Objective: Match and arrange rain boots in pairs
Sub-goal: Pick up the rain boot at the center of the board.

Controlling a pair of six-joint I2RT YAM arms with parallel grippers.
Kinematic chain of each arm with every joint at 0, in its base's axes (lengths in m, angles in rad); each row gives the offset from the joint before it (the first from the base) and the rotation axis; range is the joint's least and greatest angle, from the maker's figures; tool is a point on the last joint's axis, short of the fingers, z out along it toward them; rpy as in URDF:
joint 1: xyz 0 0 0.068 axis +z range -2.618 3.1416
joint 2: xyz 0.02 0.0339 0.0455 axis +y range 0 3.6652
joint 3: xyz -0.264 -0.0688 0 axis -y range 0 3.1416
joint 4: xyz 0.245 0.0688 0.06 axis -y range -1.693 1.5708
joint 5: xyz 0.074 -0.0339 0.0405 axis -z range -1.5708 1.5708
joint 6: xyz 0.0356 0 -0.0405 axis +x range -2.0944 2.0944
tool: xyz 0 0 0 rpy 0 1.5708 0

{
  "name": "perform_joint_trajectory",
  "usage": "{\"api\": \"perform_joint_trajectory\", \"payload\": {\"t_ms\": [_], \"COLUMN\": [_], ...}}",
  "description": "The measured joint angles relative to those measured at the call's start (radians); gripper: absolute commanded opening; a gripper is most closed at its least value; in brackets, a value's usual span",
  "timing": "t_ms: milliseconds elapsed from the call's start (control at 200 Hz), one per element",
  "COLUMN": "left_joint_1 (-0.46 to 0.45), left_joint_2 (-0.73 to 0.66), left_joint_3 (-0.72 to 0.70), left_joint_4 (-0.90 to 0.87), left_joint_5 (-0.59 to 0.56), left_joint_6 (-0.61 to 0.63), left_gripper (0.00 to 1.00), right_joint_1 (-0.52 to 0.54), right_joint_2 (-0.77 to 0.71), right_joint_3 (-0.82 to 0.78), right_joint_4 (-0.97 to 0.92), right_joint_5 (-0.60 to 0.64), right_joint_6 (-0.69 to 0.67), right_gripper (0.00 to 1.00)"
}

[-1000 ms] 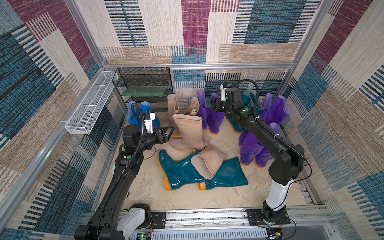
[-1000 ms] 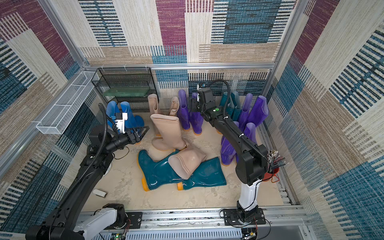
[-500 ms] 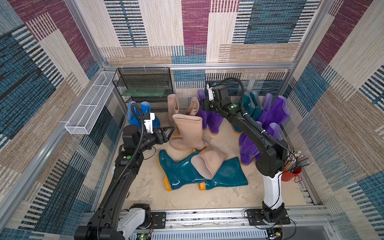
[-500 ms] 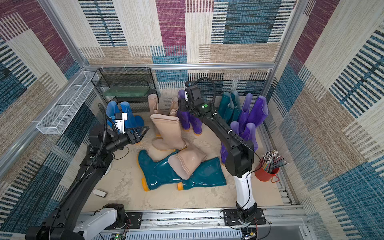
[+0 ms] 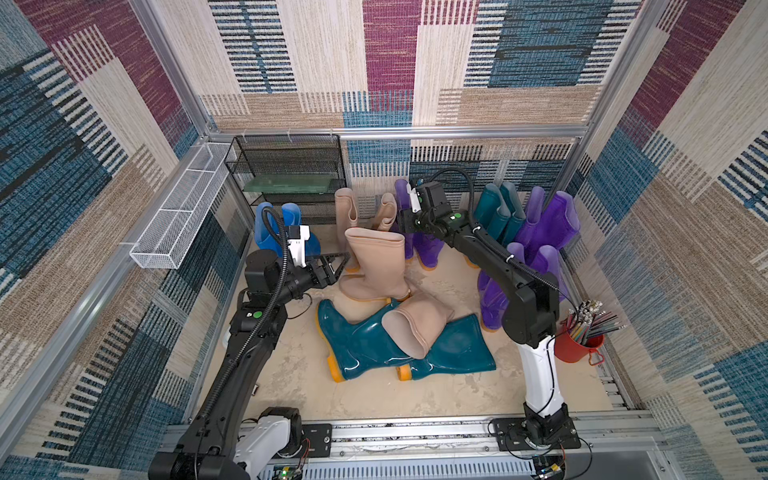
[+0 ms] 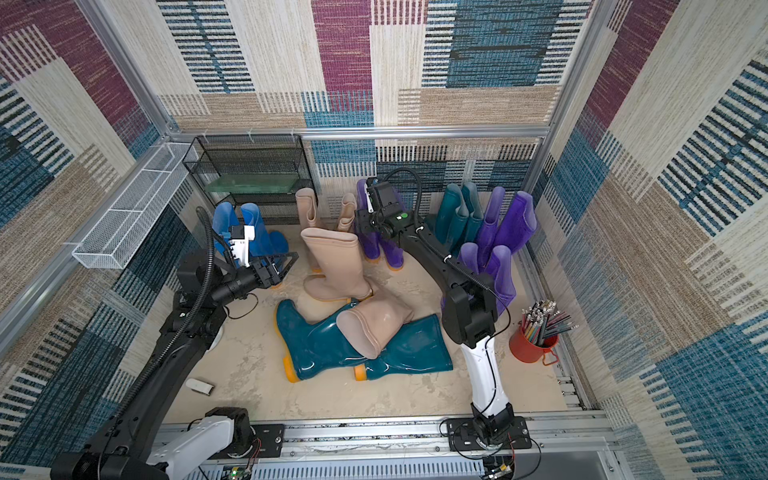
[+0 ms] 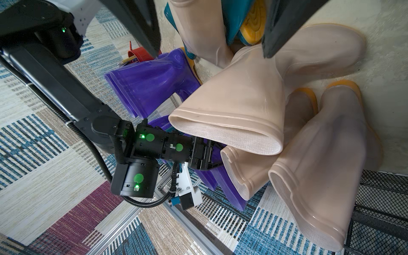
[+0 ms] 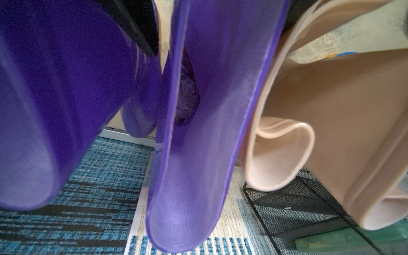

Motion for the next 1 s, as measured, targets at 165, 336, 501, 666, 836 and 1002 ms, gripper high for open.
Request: {"api": "perform_joint_trajectory", "payload": {"t_ms": [165, 336, 501, 666, 836, 1002], "left_joint_1": [0.000, 0.000, 0.000, 0.001, 0.001, 0.001], "left_joint_2": [0.000, 0.000, -0.002, -0.008, -0.008, -0.007], "left_joint_3": [0.000, 0.000, 0.000, 0.000, 0.000, 0.000], "left_joint_4": [0.000, 0.000, 0.000, -0.001, -0.001, -0.001], "left_joint_5": [0.000, 0.000, 0.000, -0.001, -0.002, -0.002], "left_joint_6": [0.002, 0.004, 0.004, 0.006, 0.008, 0.008], "left_gripper": [0.75, 0.75, 0.75, 0.75, 0.75, 0.75], "right_joint_1": [-0.008, -0.001, -0.002, 0.001, 0.007, 0.005], "right_joint_2": [0.058, 0.034, -0.041, -0.116, -0.183, -0.272], "right_joint_3": [0.090, 0.108, 0.108, 0.152, 0.177, 0.175], "right_joint_4": [-0.024, -0.071, -0.081, -0.052, -0.037, -0.041], "right_joint_5": [0.010, 0.046, 0.043, 0.043, 0.091, 0.130], "right_joint_6": [0.002, -0.002, -0.034, -0.069, -0.112, -0.152], "right_gripper": [0.08, 0.00, 0.00, 0.00, 0.00, 0.00]}}
